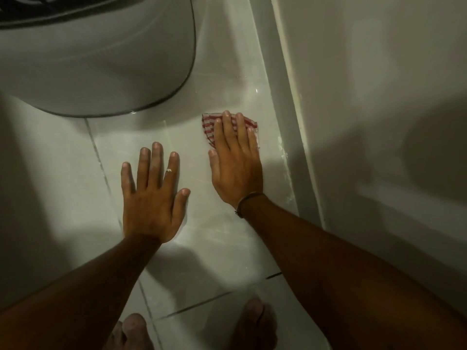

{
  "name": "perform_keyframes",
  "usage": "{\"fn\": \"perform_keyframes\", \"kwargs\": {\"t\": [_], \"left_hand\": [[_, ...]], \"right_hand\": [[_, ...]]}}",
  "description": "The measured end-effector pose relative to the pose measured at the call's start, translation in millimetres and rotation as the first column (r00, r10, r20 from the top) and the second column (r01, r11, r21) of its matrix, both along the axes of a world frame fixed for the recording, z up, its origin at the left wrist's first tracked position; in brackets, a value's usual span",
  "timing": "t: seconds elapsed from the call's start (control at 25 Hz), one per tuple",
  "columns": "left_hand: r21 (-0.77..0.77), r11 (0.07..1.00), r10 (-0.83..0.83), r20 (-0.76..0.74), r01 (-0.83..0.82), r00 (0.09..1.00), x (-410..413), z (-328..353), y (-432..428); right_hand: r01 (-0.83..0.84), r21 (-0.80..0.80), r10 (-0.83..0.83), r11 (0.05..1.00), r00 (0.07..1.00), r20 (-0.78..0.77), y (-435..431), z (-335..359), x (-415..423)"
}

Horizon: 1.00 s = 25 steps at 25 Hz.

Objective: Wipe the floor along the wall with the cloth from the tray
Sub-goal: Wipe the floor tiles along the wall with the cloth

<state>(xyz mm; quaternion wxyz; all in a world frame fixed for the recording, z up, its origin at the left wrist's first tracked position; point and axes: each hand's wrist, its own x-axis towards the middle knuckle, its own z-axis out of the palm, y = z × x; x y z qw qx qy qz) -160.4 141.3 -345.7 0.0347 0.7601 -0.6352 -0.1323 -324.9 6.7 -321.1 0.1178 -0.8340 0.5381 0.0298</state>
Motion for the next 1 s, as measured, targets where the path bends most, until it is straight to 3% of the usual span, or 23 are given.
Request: {"fn": "perform_keyframes", "kwargs": {"t": [0.24, 0.4, 0.52, 0.72, 1.0], "left_hand": [[-0.02, 1.0, -0.006, -0.017, 0.006, 1.0, -1.5, 0.5, -0.3], [-0.021, 1.0, -0.008, -0.019, 0.007, 1.0, -0.7, 0.2, 0.7], [-0.016, 1.0, -0.01, -0.024, 0.01, 1.0, 0.2, 1.3, 0.9], [-0.02, 1.0, -0.004, -0.034, 0.003, 0.999, -0.7, 2.8, 1.1], [-0.022, 1.0, -0.008, -0.033, 0.007, 0.999, 0.7, 1.8, -0.2]], "right_hand": [[-0.026, -0.027, 0.027, 0.999, 0.999, 0.031, -17.9, -8.9, -9.6], [0.035, -0.065, -0.027, 0.997, 0.993, 0.111, -42.8, -8.6, -25.3], [0.061, -0.062, -0.056, 0.996, 0.995, 0.083, -47.5, -6.7, -35.1], [0.067, -0.04, -0.061, 0.997, 0.988, 0.144, -10.2, -3.1, -64.8], [0.166, 0.039, -0.168, 0.985, 0.984, 0.05, 64.7, 0.9, -100.4]]}}
